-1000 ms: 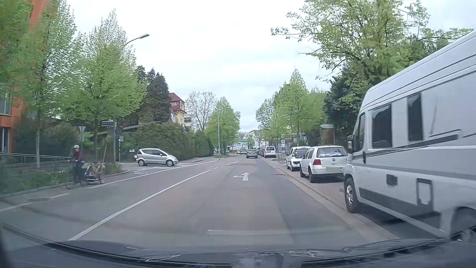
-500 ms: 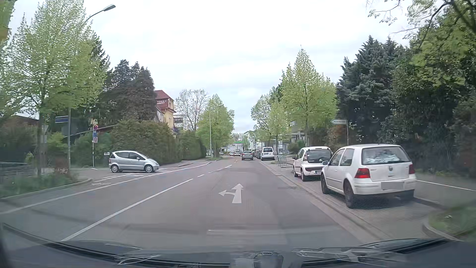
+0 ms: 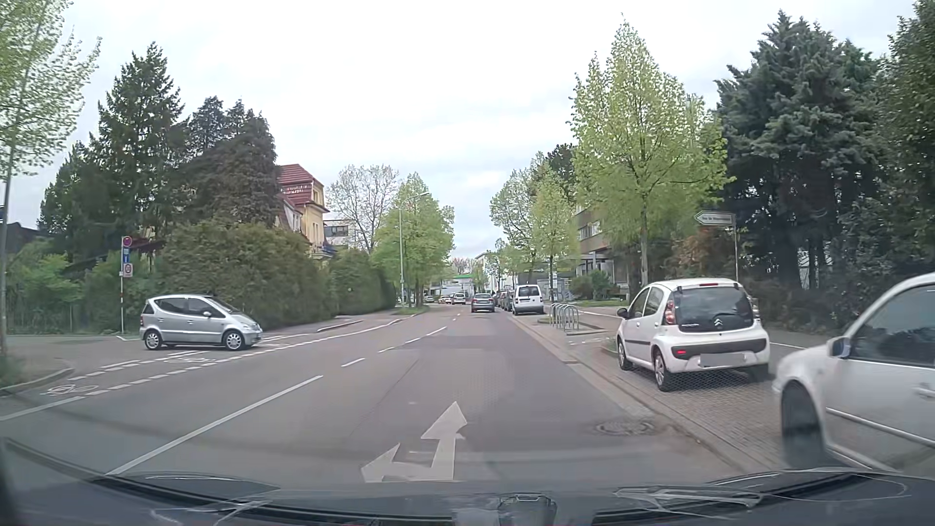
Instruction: Follow the waypoints while adhering to traffic rules and regulations
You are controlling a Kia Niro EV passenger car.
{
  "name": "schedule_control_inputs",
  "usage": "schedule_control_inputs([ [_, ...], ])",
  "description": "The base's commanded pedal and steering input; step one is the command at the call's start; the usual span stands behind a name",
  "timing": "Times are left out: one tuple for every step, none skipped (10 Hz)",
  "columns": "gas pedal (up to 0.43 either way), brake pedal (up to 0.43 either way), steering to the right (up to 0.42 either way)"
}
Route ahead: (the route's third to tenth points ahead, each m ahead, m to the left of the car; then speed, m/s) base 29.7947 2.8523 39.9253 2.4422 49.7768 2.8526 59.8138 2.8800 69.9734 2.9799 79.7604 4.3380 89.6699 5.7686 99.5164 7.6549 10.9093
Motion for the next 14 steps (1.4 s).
schedule_control_inputs([
  [0.087,0.000,0.003],
  [0.087,0.000,0.003],
  [0.087,0.000,0.000],
  [0.087,0.000,-0.001],
  [0.087,0.000,-0.001],
  [0.087,0.000,-0.002],
  [0.087,0.000,-0.003],
  [0.087,0.000,-0.004],
  [0.087,0.000,-0.004],
  [0.087,0.000,-0.006],
  [0.087,0.000,-0.008],
  [0.087,0.000,-0.008],
  [0.079,0.000,-0.008],
  [0.079,0.000,-0.008],
])
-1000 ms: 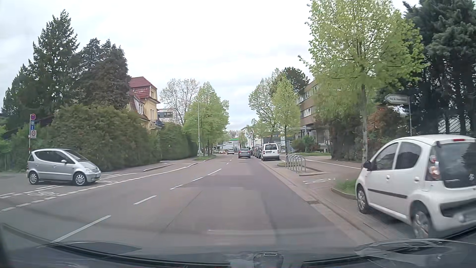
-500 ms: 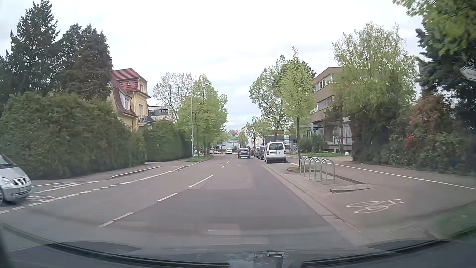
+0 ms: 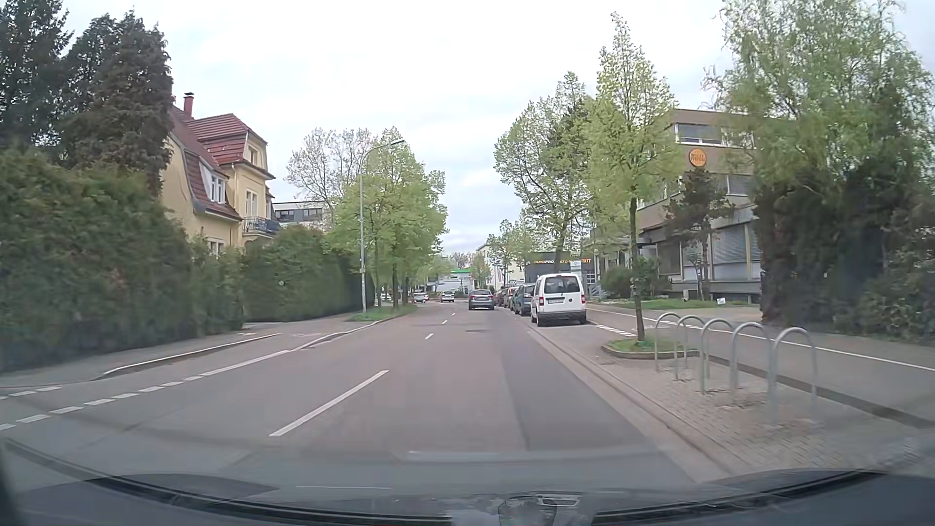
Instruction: Follow the waypoints while adhering to traffic rules and regulations
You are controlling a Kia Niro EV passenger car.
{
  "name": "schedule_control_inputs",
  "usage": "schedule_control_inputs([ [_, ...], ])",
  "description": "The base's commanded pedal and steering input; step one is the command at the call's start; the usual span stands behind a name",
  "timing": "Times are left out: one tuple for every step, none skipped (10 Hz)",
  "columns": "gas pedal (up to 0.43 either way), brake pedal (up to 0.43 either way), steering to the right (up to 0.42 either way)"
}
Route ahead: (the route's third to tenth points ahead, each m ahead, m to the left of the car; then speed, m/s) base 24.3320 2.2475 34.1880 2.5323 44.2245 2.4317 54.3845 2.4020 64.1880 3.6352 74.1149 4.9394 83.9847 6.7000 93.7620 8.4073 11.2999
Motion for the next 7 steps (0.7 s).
schedule_control_inputs([
  [0.079,0.000,-0.007],
  [0.079,0.000,-0.007],
  [0.079,0.000,-0.007],
  [0.079,0.000,-0.009],
  [0.079,0.000,-0.009],
  [0.079,0.000,-0.009],
  [0.079,0.000,-0.006],
])
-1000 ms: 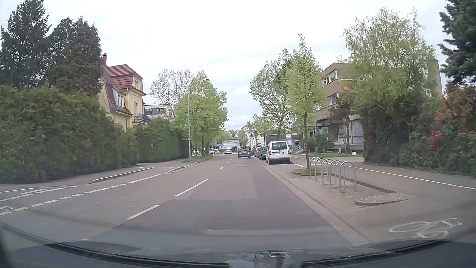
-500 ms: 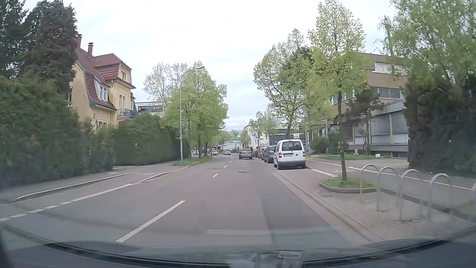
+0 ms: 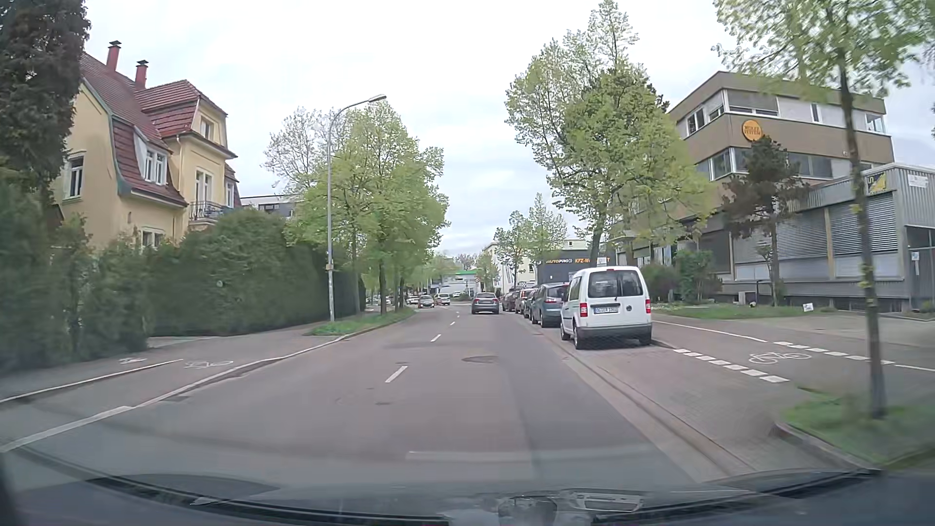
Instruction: Follow the waypoints while adhering to traffic rules and regulations
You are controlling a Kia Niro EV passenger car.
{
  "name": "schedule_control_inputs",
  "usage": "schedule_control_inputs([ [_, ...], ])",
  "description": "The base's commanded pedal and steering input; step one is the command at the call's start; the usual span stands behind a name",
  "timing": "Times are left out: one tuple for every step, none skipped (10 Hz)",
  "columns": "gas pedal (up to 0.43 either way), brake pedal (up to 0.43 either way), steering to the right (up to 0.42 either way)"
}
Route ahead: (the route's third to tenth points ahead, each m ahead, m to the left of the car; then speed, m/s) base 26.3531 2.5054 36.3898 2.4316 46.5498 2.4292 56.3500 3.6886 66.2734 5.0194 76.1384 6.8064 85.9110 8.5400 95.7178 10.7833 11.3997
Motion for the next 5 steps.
schedule_control_inputs([
  [0.079,0.000,-0.002],
  [0.059,0.000,-0.001],
  [0.047,0.000,-0.001],
  [0.047,0.000,-0.001],
  [0.047,0.000,-0.001],
])
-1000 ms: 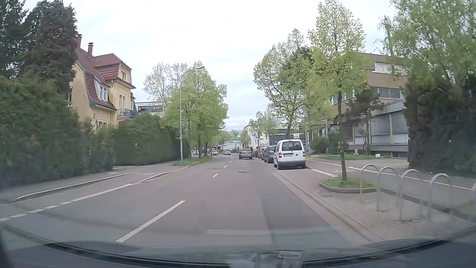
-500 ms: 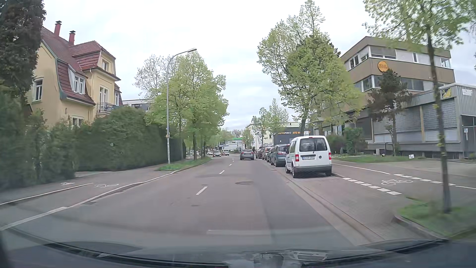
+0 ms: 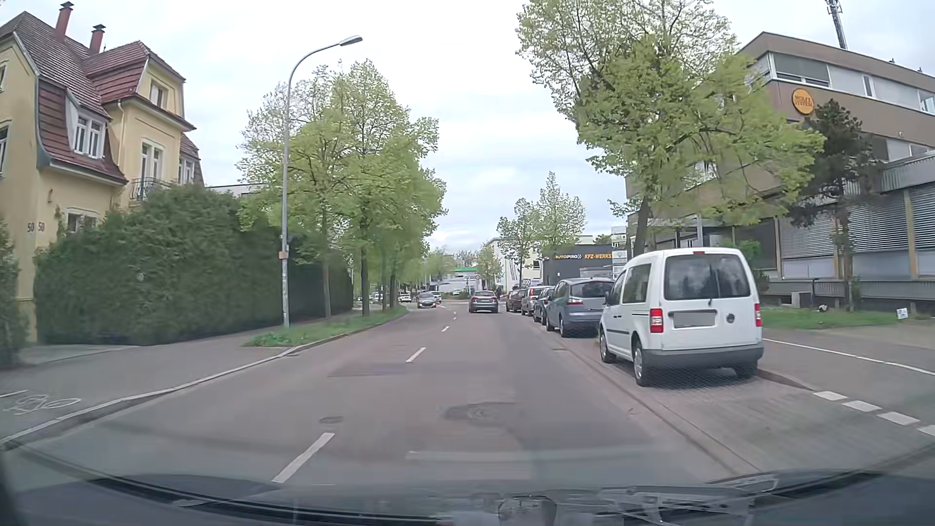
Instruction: Follow the waypoints while adhering to traffic rules and regulations
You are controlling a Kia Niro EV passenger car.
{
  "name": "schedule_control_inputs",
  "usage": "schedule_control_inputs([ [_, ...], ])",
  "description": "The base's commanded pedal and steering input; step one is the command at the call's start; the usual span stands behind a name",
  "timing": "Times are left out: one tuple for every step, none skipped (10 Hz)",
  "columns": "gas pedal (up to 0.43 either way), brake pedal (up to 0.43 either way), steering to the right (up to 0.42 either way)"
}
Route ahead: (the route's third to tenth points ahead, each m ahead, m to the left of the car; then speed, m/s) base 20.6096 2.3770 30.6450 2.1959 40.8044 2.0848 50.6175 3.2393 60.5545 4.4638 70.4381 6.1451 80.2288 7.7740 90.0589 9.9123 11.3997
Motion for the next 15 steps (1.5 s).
schedule_control_inputs([
  [0.047,0.000,-0.001],
  [0.047,0.000,-0.001],
  [0.047,0.000,-0.001],
  [0.047,0.000,-0.001],
  [0.047,0.000,-0.001],
  [0.047,0.000,-0.001],
  [0.047,0.000,-0.002],
  [0.047,0.000,-0.002],
  [0.047,0.000,-0.002],
  [0.047,0.000,-0.002],
  [0.047,0.000,-0.002],
  [0.047,0.000,-0.002],
  [0.047,0.000,-0.003],
  [0.047,0.000,-0.004],
  [0.047,0.000,-0.006],
])
